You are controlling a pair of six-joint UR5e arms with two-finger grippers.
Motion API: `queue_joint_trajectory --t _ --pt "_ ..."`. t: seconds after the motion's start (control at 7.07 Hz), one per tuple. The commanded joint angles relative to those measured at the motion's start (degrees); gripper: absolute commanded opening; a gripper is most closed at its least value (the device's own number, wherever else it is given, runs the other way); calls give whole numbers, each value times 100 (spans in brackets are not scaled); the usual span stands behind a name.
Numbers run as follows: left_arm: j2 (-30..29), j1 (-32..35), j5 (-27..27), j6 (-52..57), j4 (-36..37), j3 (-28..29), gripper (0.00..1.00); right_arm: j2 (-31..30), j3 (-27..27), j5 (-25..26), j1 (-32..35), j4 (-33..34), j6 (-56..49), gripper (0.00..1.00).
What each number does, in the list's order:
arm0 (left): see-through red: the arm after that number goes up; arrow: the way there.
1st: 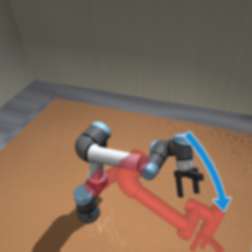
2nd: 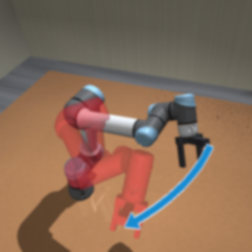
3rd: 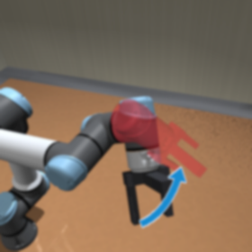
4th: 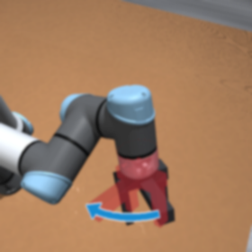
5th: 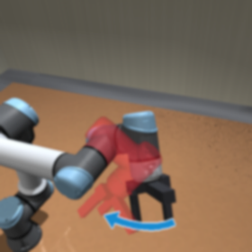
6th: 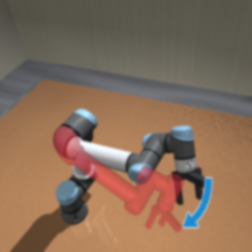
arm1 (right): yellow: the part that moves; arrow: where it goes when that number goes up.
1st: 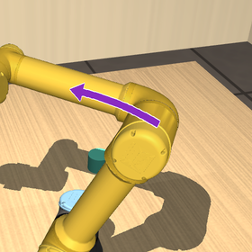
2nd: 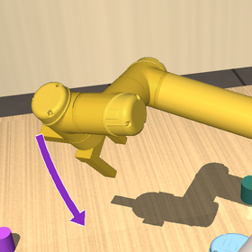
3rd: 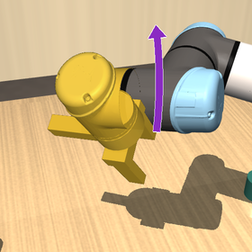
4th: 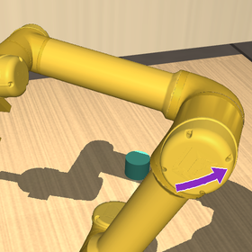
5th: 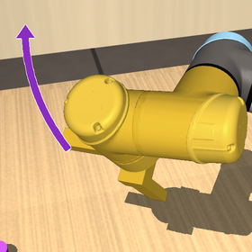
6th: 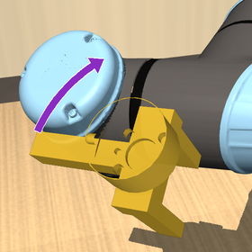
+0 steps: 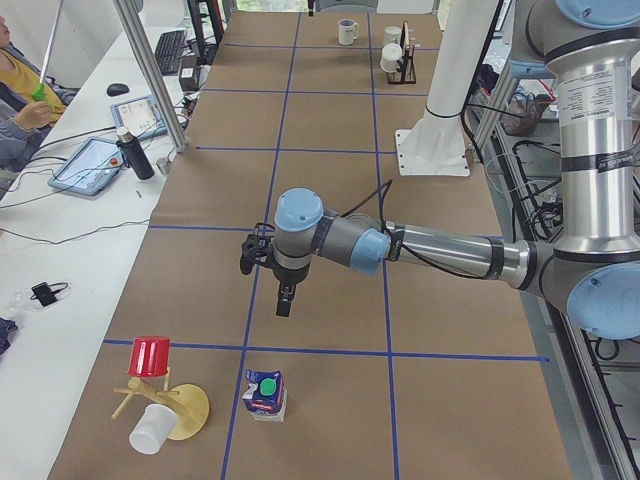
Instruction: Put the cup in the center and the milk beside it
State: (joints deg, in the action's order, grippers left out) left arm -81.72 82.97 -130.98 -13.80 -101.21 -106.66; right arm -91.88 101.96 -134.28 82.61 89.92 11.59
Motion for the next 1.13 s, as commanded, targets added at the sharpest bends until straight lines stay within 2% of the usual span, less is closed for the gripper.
queue_joint_trajectory --t 0.0,0.28,0.57,0.71,0.99 --pt "15 9 -6 43 -178 -48 98 -145 -62 33 1 0 1 100" --pt "76 0 -15 52 -249 -30 98 -129 -89 33 -8 0 10 100" --pt "173 0 -356 -17 -232 -57 98 -103 -89 68 -279 -9 36 100" --pt "156 -9 -358 -44 -223 -48 98 -76 -36 199 -393 -9 62 100" --pt "174 -9 -384 -35 -206 -57 98 -128 43 139 -456 0 237 100"
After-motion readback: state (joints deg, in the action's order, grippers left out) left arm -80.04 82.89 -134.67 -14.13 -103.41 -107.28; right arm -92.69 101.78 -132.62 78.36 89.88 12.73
